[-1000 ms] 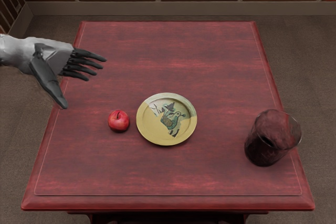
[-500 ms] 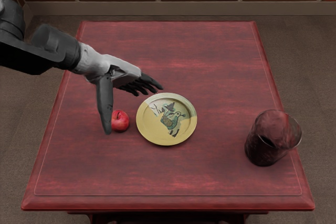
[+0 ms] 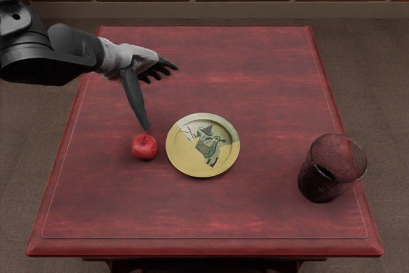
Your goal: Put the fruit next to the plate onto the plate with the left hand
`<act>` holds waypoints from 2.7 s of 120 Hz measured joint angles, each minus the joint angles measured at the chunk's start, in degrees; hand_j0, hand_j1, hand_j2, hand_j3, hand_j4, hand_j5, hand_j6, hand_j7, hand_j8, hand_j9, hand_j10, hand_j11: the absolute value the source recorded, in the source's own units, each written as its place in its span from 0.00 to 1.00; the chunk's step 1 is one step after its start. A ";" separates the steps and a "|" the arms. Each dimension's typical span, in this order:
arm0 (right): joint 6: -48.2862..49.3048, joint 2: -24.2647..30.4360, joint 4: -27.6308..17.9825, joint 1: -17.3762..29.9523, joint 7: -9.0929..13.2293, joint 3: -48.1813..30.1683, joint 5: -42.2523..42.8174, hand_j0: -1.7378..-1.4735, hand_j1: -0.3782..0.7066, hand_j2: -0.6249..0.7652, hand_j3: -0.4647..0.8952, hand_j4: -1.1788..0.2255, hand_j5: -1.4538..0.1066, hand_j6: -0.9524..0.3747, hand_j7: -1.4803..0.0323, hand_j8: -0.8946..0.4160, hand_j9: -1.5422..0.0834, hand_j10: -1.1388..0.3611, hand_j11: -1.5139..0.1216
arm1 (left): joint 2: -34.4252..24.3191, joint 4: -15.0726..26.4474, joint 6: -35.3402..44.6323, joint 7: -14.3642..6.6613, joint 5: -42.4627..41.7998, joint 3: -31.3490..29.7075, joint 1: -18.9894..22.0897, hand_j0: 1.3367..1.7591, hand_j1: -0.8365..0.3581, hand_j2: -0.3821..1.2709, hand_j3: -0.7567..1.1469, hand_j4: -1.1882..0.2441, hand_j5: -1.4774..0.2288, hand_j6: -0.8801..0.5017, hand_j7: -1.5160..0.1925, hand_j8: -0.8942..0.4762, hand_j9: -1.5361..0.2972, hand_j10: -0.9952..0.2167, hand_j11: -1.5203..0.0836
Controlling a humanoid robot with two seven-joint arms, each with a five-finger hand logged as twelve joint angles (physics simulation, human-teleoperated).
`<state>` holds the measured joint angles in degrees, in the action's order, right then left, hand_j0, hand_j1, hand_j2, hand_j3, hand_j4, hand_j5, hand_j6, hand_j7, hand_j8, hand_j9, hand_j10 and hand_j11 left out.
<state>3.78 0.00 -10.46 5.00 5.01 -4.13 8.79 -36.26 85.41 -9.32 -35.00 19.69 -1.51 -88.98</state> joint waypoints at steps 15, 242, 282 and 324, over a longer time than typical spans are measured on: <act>0.00 0.00 0.00 0.00 0.00 0.00 0.00 0.30 0.05 0.45 0.34 0.83 0.92 0.70 0.96 0.67 0.93 0.75 0.91 | 3.44 0.25 4.60 0.00 -0.74 -11.53 -4.79 0.76 0.92 0.24 0.40 0.78 0.81 0.59 0.84 0.60 0.79 0.76 0.89; 0.00 0.00 0.00 -0.03 0.00 0.00 0.00 0.30 0.05 0.45 0.34 0.83 0.92 0.70 0.96 0.67 0.93 0.75 0.91 | 5.22 -0.79 23.27 0.05 -7.89 -7.77 1.53 0.75 0.45 0.59 0.40 0.31 0.21 0.34 0.25 0.37 0.25 0.27 0.29; 0.00 0.00 0.00 -0.02 0.00 0.00 0.00 0.30 0.05 0.45 0.34 0.83 0.92 0.70 0.96 0.67 0.93 0.75 0.91 | 5.66 -0.83 23.02 0.01 -9.45 -1.82 2.75 0.75 0.45 0.62 0.40 0.31 0.23 0.30 0.28 0.32 0.27 0.24 0.30; 0.00 0.00 0.00 -0.02 0.00 0.00 0.00 0.30 0.05 0.45 0.34 0.83 0.92 0.70 0.96 0.67 0.93 0.75 0.91 | 13.84 -0.84 22.94 -0.01 -9.26 -2.64 3.86 0.76 0.40 0.61 0.40 0.31 0.26 0.31 0.30 0.29 0.29 0.21 0.32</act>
<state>3.78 0.00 -10.46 4.98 5.01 -4.13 8.79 -22.41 84.58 13.62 -35.01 10.43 -4.15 -85.11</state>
